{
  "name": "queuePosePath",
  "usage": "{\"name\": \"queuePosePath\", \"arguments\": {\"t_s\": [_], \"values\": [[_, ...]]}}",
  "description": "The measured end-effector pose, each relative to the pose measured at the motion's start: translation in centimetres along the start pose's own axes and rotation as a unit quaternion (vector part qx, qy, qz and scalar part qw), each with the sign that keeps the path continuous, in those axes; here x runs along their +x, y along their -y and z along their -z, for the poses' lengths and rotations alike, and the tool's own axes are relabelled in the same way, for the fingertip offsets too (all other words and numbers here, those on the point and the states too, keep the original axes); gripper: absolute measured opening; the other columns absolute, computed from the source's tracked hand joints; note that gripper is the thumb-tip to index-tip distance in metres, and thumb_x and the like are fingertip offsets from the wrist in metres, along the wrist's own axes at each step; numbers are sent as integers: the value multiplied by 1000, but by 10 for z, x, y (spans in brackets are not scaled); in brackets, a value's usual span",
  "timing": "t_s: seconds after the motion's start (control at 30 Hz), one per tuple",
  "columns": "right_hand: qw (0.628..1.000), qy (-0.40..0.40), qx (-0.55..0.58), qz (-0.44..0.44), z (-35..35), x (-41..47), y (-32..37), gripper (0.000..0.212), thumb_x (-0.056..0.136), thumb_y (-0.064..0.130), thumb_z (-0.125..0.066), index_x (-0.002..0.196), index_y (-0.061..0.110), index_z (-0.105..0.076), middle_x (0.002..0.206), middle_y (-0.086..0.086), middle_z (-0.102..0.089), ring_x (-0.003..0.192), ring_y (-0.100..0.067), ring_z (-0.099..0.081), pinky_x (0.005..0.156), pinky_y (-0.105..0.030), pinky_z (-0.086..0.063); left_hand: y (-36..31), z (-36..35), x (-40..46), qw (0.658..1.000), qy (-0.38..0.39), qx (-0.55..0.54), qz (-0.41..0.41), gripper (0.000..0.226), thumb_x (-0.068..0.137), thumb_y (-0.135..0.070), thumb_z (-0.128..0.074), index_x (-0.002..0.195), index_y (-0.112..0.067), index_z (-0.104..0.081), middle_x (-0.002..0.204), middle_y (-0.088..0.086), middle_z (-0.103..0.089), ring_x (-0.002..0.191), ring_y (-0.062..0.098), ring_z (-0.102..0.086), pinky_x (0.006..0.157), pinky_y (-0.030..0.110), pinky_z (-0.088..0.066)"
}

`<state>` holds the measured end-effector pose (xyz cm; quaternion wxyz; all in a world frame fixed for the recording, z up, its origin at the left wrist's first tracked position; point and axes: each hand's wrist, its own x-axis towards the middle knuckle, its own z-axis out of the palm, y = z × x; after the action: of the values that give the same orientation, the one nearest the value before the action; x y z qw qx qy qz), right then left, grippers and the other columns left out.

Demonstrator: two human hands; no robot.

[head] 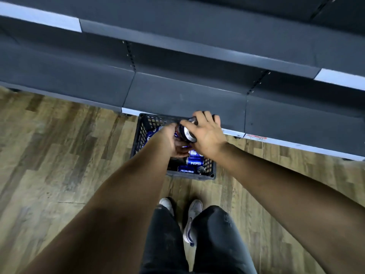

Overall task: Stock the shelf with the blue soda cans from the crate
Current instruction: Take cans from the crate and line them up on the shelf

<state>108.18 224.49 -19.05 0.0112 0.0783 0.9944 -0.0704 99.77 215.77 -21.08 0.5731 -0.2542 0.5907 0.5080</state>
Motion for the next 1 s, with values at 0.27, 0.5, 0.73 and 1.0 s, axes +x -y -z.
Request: {"name": "queuePosePath", "arguments": {"t_s": [0.27, 0.5, 0.73, 1.0], "values": [[983, -142, -37, 107, 57, -28, -7, 77, 35, 8, -84, 109, 20, -67, 109, -21, -59, 100, -30, -38, 74, -38, -28, -19, -29, -88, 996, 55, -30, -60, 39, 89, -46, -55, 84, -7, -57, 86, 10, -60, 96, 30, -57, 89, 50, -40], [954, -242, -97, 151, 115, -31, -36, 87, 47, 6, -77, 124, 21, -42, 119, -14, -37, 104, -32, -37, 81, -42, -26, -37, -67, -140, 980, 75, -74, -169, 39, 90, -47, -55, 94, -9, -59, 85, 10, -66, 78, 23, -61, 77, 42, -49], [915, -359, -133, 129, 168, -22, -54, 82, 47, -2, -70, 121, 23, -44, 123, -13, -37, 105, -32, -37, 84, -42, -25, -65, -103, -179, 945, 124, -107, -282, 38, 90, -44, -58, 106, -10, -61, 93, 9, -71, 77, 22, -68, 63, 34, -55], [938, -334, 86, 26, 216, -9, -48, 59, 72, 43, -58, 124, 17, -52, 129, -12, -48, 113, -30, -43, 88, -42, -33, -100, -116, -195, 897, 74, -181, -396, 82, 59, -42, -86, 123, -4, -52, 104, 13, -69, 76, 23, -72, 56, 33, -56]]}}
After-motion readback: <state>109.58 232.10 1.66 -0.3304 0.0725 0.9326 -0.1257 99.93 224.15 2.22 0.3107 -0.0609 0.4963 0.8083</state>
